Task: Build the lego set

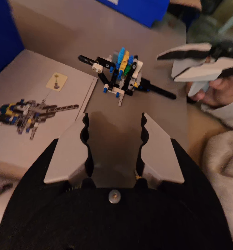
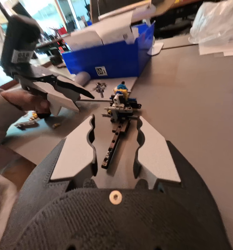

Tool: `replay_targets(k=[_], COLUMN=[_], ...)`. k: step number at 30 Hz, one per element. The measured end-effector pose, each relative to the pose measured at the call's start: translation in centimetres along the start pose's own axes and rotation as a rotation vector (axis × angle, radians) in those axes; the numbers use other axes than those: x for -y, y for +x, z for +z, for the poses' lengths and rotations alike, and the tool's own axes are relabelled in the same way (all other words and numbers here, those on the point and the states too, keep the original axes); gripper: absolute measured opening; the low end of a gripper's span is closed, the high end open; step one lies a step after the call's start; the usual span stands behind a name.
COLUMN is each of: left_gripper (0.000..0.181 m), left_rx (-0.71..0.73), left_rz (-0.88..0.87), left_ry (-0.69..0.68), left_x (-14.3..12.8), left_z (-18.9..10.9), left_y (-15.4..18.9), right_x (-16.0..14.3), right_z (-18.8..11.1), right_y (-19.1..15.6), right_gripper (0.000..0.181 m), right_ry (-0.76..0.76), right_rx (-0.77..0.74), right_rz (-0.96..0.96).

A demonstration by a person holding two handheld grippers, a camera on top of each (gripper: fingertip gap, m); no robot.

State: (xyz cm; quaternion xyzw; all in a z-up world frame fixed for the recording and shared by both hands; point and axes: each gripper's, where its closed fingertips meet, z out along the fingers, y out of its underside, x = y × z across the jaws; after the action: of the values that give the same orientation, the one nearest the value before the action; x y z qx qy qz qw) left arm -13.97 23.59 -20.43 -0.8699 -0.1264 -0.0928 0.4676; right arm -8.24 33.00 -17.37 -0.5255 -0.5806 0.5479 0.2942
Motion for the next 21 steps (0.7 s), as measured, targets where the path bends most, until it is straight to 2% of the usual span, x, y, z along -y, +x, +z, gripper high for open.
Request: replay_targets(k=[2,4,9,14,21], left_gripper=[0.077,0.080,0.082,0.081,0.080], left_rx=[0.027,0.044,0.184,0.131,0.106], left_rz=[-0.108,-0.178,-0.052,-0.056,0.120], left_ry=[0.106,0.140,-0.042,-0.072,-0.191], left_x=[0.7,1.2,1.4,2.5,1.1], left_z=[-1.4,-2.0,-1.0,1.8,4.9], left_y=[0.3,1.1,0.8,0.3,-0.2], right_x=[0.2,0.4,0.4,-0.2,-1.8], right_z=[-0.4,-0.5,-0.3,0.0,1.5], right_y=[-0.2,-0.3,0.0,0.2,0.4], right_gripper=[0.062,0.063,0.071,0.071,0.066], right_ry=[0.034,0.052,0.033,-0.029,-0.193], right_rx=[0.031,0.059,0.110,0.089,0.078], right_rz=[0.004,0.031,0.132,0.098,0.124])
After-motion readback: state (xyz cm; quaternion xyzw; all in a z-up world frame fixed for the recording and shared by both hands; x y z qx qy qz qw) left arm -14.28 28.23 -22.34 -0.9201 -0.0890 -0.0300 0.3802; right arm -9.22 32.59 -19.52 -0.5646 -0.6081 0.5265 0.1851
